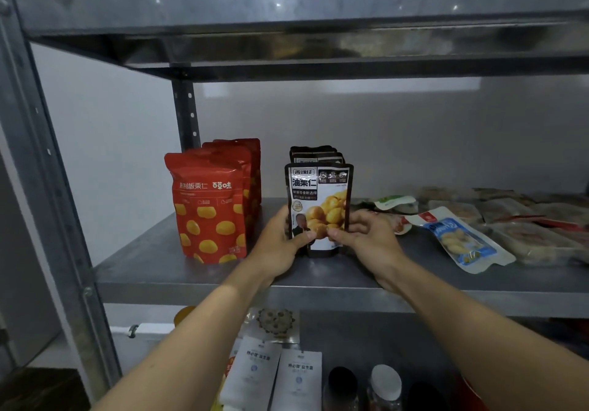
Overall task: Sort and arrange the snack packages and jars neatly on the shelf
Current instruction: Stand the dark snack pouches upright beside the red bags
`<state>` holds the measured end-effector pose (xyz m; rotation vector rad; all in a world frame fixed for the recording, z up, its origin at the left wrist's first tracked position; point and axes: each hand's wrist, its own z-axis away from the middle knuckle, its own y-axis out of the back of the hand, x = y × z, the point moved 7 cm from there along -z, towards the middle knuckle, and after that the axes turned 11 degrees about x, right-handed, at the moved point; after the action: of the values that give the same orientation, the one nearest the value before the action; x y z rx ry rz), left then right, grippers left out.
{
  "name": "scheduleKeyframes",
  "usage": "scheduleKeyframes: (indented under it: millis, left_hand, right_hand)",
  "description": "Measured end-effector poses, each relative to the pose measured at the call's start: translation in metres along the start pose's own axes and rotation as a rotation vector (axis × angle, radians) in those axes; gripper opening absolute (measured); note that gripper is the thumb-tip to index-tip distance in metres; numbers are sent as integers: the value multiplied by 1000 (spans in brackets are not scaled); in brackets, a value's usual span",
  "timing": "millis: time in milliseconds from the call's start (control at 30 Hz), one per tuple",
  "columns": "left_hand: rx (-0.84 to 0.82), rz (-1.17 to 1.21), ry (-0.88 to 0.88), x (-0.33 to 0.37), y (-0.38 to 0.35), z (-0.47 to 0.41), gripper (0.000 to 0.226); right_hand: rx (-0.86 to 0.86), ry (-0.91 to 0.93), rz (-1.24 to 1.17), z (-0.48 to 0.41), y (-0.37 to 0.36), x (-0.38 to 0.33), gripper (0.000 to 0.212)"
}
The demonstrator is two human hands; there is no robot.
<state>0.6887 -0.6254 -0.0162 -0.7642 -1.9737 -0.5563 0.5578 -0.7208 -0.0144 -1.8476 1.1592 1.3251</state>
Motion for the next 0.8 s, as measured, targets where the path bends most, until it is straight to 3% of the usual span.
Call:
scheduleKeyframes:
  millis: [333,433,533,600,633,700,767,800]
  left_hand:
    - [0,-34,91,2,-1,7,41]
    - [79,9,171,5,6,8,56]
    - [159,106,267,6,12,6,108]
    - [150,150,293,11,8,4,123]
    - [130,150,292,12,4,1,122]
    - [68,128,248,15,-3,-4,97]
    - [-2,102,214,12,-9,-8,78]
    - [-23,104,214,9,-10,-8,77]
  right_hand:
    - [21,-11,0,3,2,-1,34]
    - [106,-34,-38,-3,11,1,62]
    - [56,-138,-119,-12,11,7,107]
    - [-36,-189,-121,-16,2,8,131]
    - [-83,-206,-116,-18,-2,11,142]
    - [-170,-224,-132,-27,-12,23,155]
    - [-238,-205,-150,-25,-20,20,146]
    - [-255,-181,-147,-23,-23,14,130]
